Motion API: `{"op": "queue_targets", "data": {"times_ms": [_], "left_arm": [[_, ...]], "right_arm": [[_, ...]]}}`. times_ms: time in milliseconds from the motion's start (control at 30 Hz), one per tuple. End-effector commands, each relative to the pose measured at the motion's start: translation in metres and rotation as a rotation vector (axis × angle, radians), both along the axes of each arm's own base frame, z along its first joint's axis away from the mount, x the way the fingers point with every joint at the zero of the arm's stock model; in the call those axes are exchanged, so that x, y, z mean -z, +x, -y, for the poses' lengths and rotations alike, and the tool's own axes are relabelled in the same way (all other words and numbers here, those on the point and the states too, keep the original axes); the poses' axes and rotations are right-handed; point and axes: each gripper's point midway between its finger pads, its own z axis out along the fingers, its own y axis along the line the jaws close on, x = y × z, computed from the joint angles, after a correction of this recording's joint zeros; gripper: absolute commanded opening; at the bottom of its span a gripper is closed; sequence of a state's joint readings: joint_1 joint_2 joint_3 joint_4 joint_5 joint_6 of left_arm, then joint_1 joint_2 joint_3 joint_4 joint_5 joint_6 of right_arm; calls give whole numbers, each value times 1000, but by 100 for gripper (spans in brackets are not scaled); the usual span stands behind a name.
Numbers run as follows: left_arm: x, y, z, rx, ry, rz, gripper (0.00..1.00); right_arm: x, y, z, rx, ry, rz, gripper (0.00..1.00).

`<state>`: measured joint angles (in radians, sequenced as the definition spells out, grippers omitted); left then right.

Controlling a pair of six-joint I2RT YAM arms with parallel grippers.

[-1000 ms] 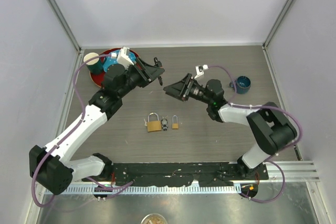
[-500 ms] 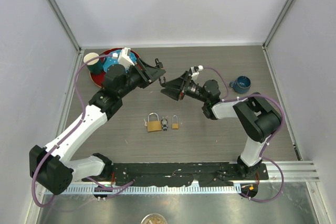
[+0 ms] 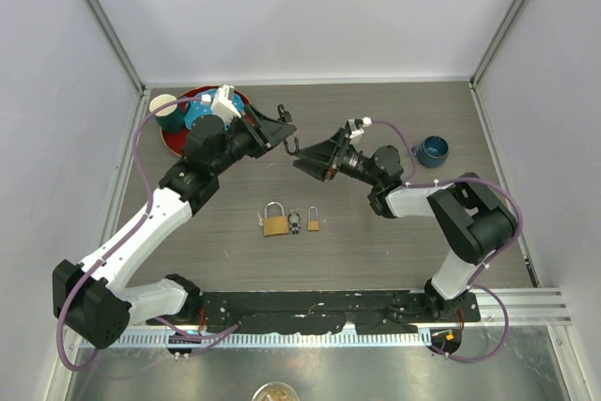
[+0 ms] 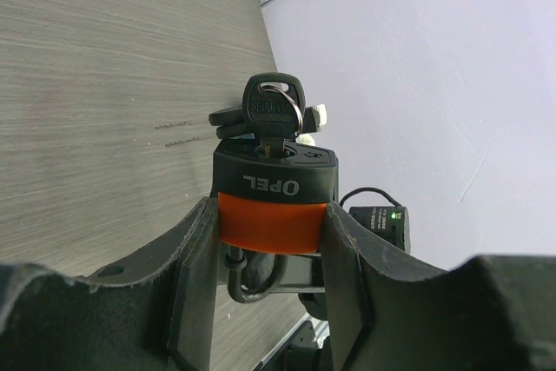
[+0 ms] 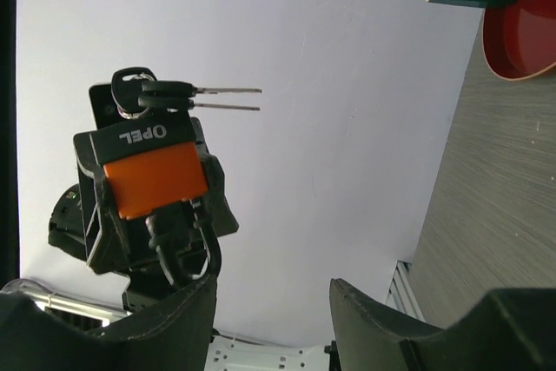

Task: Lock with the key
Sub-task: Lock the lock.

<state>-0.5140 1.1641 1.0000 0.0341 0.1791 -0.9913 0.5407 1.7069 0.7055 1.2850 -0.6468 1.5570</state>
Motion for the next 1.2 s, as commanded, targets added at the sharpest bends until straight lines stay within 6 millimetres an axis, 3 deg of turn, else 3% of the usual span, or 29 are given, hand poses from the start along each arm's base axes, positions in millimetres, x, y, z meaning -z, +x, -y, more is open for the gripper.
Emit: {"op": "queue_targets", "data": {"times_ms": [0, 100, 133, 233, 467, 667, 833, 1167], "left_arm": [[-45, -2, -5, -6, -68, 135, 0], [-50, -4, -6, -5, -71, 146, 0], [-51, -4, -6, -6, -73, 146, 0], [-49, -5, -5, 2, -78, 139, 0], [-44, -5, -4, 6, -85, 123, 0], [-43, -4, 0, 17, -95, 118, 0], [-42, -3, 1, 19, -99, 117, 0], [-44, -4, 1, 25, -114, 120, 0]], "right_arm": [[-68, -26, 41, 64, 182, 372, 60], [-56, -19, 58, 114, 158, 334, 61], [-56, -15, 68, 139, 153, 335, 61], [-65, -16, 73, 139, 156, 366, 63], [-87, -18, 57, 64, 200, 389, 68], [-91, -15, 32, 9, 235, 359, 69], [-94, -17, 12, -38, 271, 313, 64], [-100, -20, 5, -35, 300, 298, 55]]}}
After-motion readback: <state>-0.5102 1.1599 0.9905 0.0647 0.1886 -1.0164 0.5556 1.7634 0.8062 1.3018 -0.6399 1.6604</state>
